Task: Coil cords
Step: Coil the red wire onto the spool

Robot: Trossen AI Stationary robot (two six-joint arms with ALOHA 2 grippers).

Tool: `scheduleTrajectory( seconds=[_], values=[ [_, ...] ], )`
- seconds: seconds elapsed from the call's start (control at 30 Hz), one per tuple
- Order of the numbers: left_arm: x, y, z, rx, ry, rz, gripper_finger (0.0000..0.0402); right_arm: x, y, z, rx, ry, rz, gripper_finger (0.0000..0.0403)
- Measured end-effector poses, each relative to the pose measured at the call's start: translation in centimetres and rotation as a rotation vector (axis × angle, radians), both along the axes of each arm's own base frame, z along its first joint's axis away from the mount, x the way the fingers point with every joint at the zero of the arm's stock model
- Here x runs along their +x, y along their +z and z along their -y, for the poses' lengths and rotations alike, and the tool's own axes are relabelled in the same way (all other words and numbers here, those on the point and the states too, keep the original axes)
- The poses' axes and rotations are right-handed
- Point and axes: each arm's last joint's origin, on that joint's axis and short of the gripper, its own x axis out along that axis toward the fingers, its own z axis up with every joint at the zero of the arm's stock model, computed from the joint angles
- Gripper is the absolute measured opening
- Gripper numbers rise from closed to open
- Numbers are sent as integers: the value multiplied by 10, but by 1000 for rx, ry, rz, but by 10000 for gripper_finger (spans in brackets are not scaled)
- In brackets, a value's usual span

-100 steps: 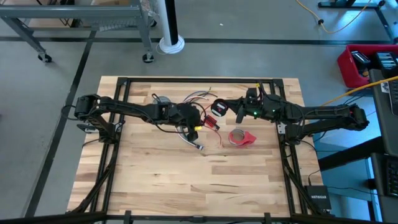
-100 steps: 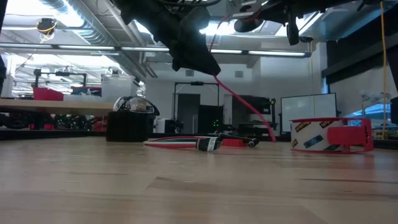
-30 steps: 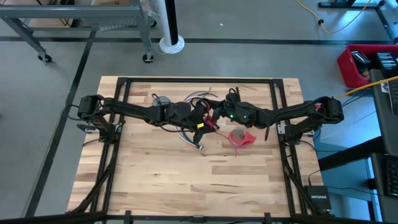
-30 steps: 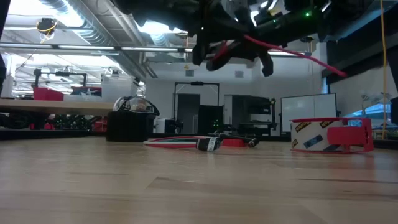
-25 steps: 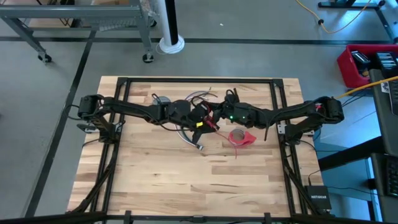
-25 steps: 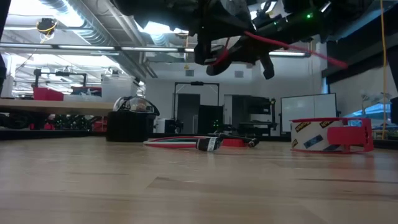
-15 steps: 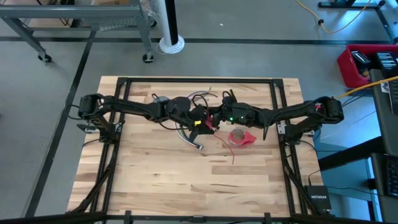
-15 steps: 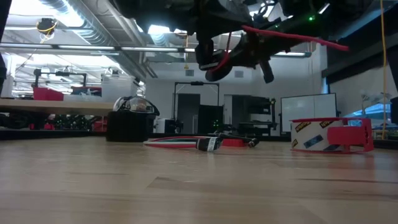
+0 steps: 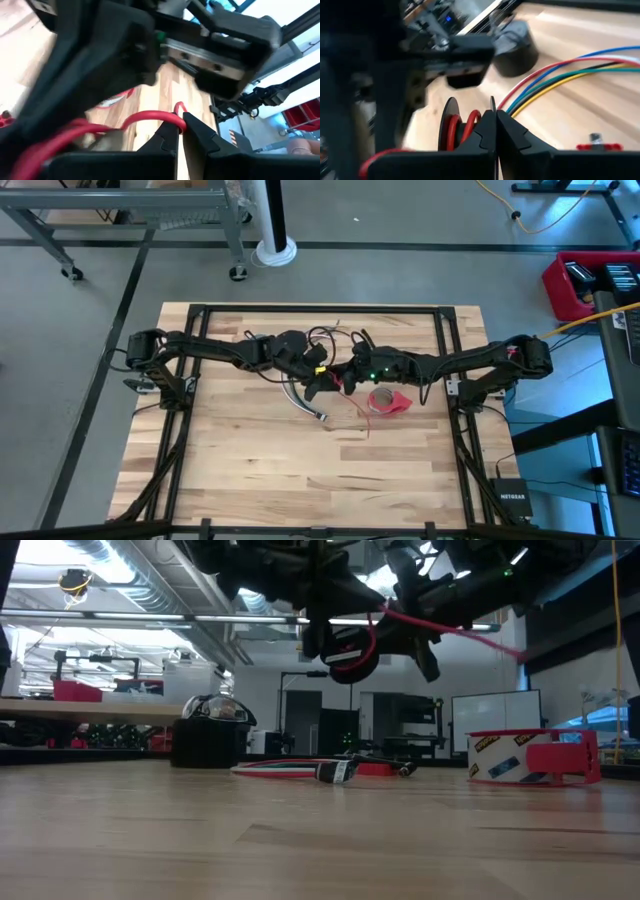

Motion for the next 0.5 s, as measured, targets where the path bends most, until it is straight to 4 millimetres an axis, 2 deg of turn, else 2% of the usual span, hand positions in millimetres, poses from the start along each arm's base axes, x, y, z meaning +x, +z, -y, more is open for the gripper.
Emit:
scheduleTrajectory(
  seconds=[0.3, 0.5],
  values=[
    [-1, -1, -9, -4, 16, -6, 1, 0, -1, -3, 53, 106, -11, 1],
    [-5, -4, -12, -19, -50, -43, 1, -2, -6, -5, 92, 133, -57, 1]
  ],
)
